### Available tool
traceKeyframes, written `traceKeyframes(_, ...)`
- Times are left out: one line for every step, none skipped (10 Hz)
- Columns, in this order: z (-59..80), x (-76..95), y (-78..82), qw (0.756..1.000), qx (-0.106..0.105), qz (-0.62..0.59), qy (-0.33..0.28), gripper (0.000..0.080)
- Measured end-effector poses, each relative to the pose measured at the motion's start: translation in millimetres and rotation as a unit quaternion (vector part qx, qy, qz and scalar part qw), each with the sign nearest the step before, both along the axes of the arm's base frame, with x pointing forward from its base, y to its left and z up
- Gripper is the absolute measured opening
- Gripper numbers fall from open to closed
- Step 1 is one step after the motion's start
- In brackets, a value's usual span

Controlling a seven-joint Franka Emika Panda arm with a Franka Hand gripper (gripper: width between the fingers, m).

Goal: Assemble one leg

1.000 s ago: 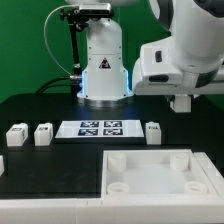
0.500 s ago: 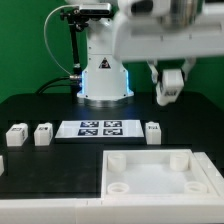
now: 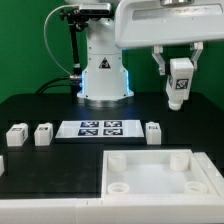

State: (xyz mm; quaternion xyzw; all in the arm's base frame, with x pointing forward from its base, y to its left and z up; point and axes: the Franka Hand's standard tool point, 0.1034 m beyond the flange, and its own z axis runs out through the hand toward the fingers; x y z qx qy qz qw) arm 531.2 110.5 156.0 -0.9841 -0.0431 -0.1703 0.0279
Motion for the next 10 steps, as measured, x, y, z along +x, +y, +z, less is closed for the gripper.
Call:
traceKeyframes(-12.7,9.4,-3.3,0.999,0.005,0.014,-0.034,0.0292)
traceKeyframes(-2.8,29.5,-9.0,0.998,-0.001,0.027,-0.056,0.0292)
traceKeyframes(4.5,53.8,-10.0,0.997,-0.014,0.049,-0.058,0.0292)
traceKeyframes(2.9,76.7,-5.0,0.996,-0.011,0.051,-0.066,0.0292)
traceKeyframes(2.9,86.8,5.4,0.996,-0.009,0.057,-0.07,0.0292)
traceKeyframes(2.8,84.7,4.4,0.996,-0.009,0.058,-0.07,0.0292)
traceKeyframes(1.7,84.0,3.4,0.996,-0.008,0.056,-0.069,0.0292)
traceKeyframes(1.4,83.8,4.0,0.996,-0.008,0.057,-0.069,0.0292)
traceKeyframes(1.3,83.8,4.0,0.996,-0.008,0.057,-0.069,0.0292)
traceKeyframes(-0.8,85.3,3.3,0.996,-0.009,0.061,-0.071,0.0292)
